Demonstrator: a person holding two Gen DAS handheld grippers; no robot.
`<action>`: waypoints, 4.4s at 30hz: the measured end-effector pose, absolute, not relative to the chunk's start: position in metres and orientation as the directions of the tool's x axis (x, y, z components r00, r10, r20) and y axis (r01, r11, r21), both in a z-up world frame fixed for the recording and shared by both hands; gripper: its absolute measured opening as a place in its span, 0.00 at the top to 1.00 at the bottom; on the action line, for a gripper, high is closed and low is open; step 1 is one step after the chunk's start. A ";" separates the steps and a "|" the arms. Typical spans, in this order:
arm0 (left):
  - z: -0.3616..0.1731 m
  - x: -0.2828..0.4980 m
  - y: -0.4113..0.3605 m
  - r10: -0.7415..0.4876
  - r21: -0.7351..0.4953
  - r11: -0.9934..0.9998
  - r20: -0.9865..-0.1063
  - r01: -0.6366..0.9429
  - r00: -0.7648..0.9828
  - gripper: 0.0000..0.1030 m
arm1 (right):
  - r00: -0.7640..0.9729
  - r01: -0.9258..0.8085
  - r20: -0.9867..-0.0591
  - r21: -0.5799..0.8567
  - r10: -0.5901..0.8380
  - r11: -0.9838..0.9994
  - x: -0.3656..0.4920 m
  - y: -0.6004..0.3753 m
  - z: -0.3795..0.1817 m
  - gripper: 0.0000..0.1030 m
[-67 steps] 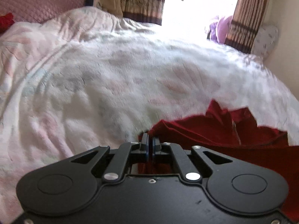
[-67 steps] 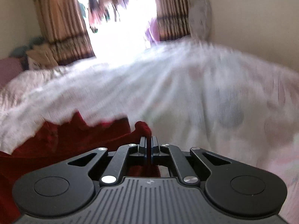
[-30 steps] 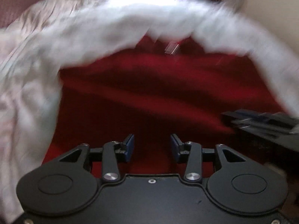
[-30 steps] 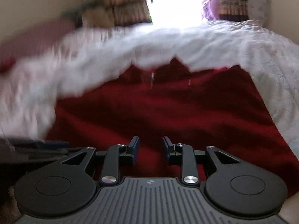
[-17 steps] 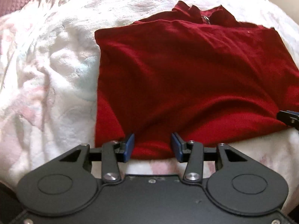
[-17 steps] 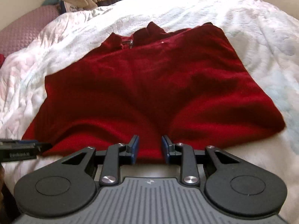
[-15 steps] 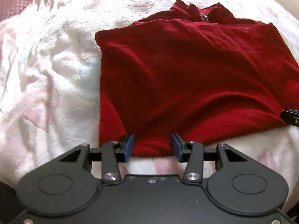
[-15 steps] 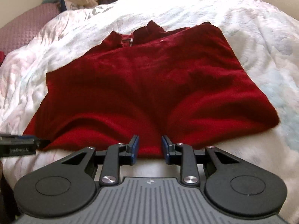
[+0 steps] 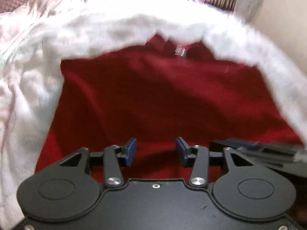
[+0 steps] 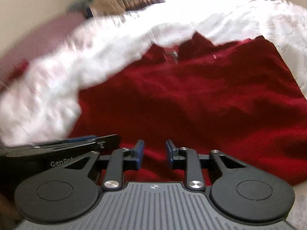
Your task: Fold small clothes
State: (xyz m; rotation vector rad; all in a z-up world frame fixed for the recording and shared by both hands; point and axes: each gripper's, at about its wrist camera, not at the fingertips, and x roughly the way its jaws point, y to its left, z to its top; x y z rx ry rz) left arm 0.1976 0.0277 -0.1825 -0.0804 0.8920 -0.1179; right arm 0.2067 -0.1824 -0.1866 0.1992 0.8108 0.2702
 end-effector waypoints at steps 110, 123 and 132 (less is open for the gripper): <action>-0.149 0.192 0.226 0.035 -0.115 0.967 -0.822 -0.225 0.569 0.48 | 0.699 -0.174 -0.610 0.362 0.373 0.916 0.164 -0.016 -0.199 0.73; -0.153 0.195 0.225 0.050 -0.087 0.972 -0.828 -0.216 0.558 0.48 | 0.772 -0.222 -0.557 0.217 0.308 0.951 0.157 -0.010 -0.128 0.45; -0.159 0.195 0.217 0.073 -0.043 0.980 -0.835 -0.196 0.545 0.48 | 0.699 -0.185 -0.646 0.251 0.307 0.950 0.168 -0.021 -0.162 0.44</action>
